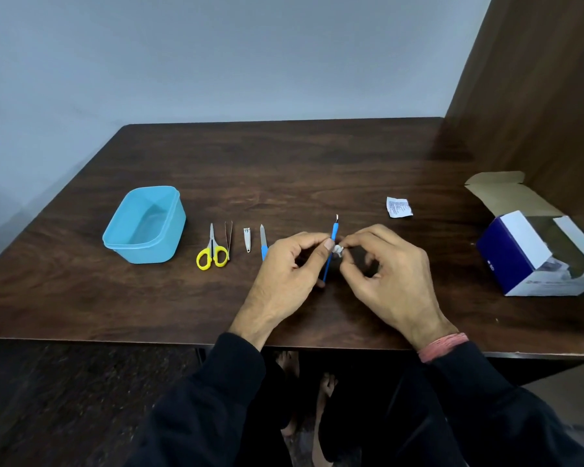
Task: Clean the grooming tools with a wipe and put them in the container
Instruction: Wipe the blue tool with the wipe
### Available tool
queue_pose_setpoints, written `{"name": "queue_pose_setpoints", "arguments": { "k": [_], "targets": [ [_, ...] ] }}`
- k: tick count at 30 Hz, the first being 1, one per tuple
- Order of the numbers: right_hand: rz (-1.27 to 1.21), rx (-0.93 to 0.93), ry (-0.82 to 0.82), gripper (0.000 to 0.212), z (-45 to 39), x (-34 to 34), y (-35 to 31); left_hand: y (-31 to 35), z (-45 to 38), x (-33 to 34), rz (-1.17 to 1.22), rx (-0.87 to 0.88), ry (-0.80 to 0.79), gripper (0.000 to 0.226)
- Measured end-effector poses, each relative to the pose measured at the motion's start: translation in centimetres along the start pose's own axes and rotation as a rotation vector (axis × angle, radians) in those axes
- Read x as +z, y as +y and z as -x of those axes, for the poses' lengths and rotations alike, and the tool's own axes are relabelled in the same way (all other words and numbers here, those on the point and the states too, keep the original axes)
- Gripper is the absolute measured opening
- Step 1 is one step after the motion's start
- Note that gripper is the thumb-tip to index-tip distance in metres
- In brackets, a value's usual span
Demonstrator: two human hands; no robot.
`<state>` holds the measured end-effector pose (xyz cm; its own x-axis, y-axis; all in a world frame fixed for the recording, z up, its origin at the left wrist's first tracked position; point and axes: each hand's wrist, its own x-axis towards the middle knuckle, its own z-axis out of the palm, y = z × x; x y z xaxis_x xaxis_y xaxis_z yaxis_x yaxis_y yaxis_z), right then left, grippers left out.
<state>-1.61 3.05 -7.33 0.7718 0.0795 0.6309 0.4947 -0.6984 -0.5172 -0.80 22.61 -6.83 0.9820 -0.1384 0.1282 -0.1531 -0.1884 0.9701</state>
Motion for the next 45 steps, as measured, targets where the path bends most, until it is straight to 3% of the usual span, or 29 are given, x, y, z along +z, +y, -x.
{"name": "queue_pose_setpoints", "arguments": {
  "k": [7,18,25,45],
  "targets": [
    [0.003,0.075,0.038,0.013,-0.1,0.1,0.3,-0.1,0.1,0.0,-0.091,0.039,-0.059,0.024],
    [-0.17,0.017,0.015,0.014,0.1,0.0,0.8,0.1,0.1,0.0,-0.099,0.045,-0.098,0.029],
    [-0.14,0.104,0.137,0.018,-0.3,-0.1,0.9,0.0,0.1,0.1,-0.19,0.035,-0.126,0.032],
    [-0.06,0.067,0.132,0.019,0.1,0.0,0.9,0.9,0.5,0.0,-0.198,0.014,-0.111,0.034]
  ]
}}
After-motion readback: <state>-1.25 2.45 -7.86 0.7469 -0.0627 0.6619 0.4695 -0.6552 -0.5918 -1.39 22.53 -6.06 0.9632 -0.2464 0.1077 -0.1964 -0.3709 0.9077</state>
